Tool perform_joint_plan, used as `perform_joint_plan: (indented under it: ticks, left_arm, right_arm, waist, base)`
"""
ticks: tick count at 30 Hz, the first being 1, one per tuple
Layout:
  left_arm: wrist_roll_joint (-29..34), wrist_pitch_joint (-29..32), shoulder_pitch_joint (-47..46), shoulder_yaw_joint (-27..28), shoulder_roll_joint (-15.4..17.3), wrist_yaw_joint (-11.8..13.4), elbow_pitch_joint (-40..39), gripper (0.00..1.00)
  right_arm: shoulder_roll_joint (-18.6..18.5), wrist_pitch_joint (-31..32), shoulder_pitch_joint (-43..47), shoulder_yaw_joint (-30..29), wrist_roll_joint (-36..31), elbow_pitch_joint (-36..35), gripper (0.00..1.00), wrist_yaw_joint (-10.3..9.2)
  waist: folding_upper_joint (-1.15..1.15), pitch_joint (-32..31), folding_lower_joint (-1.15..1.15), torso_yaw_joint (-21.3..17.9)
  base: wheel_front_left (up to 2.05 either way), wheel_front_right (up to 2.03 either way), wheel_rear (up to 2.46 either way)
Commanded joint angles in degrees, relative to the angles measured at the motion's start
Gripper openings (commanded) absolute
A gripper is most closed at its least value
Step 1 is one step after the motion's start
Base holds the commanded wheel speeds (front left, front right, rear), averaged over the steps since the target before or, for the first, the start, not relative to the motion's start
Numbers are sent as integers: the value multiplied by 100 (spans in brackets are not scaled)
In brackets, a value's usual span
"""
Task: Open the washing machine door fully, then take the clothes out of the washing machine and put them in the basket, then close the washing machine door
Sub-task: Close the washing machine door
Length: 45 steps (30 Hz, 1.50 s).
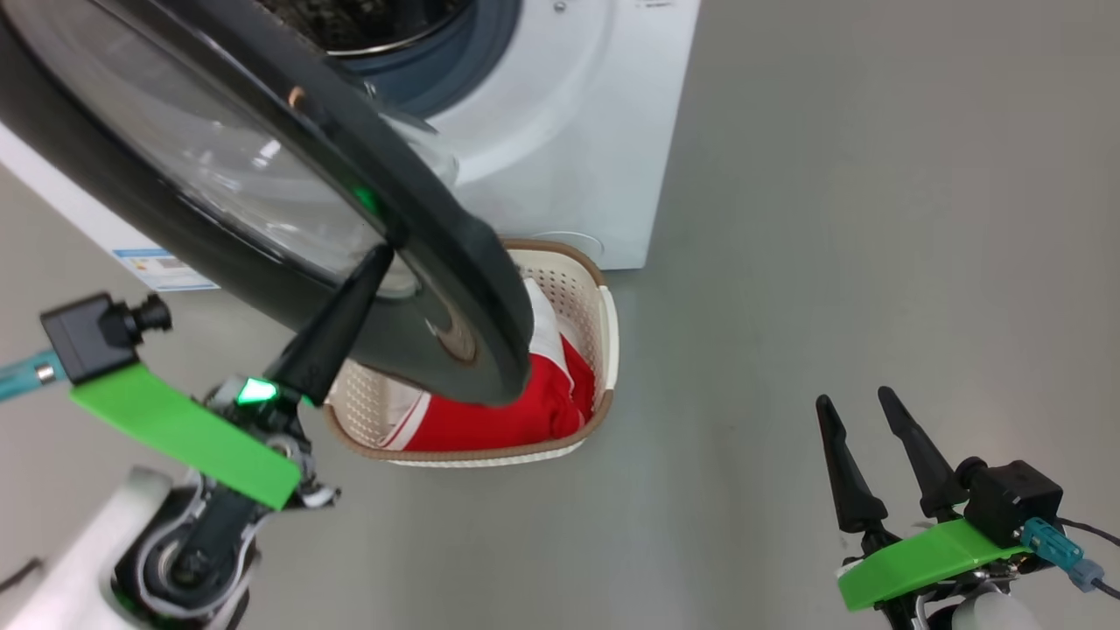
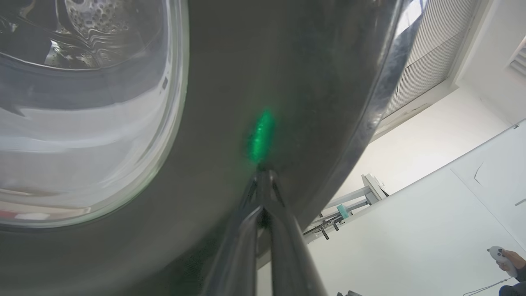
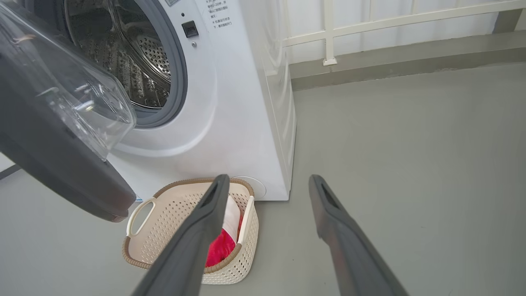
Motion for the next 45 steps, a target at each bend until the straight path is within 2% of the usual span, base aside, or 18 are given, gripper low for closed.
perform_joint_plan:
  ticks: [1,14,32,39,45]
  left_arm:
    - [75,4,-353,270,128,-35,-44,0]
    - [425,-444,-1130,72,-11,-35,675,0]
    - [503,-802,-2296,-216,185,-35,1716,0]
    - [545,-871,-2427,-196,151,-35,1966,0]
    - [557,-890,-2220,-138,85,-35,1986,0]
  right_arm:
    - [-22,-37,-218,132,26,-160,100,36]
    - [-22,-37,-261,175,207,-208,100,36]
    - [-22,-37,-229,307,601,-298,100,36]
    - [-22,-37,-176,280,620,-304,100,36]
    - [-22,-37,-141,217,552,-302,100,36]
  waist:
    - [0,93,0,-122]
    - [0,285,0,-604]
    - [0,459,0,-1553]
    - [0,399,0,-1650]
    - [0,287,0,-1572]
  base:
    - [0,0,0]
    - [0,0,0]
    - [0,0,0]
    - [0,0,0]
    - [0,0,0]
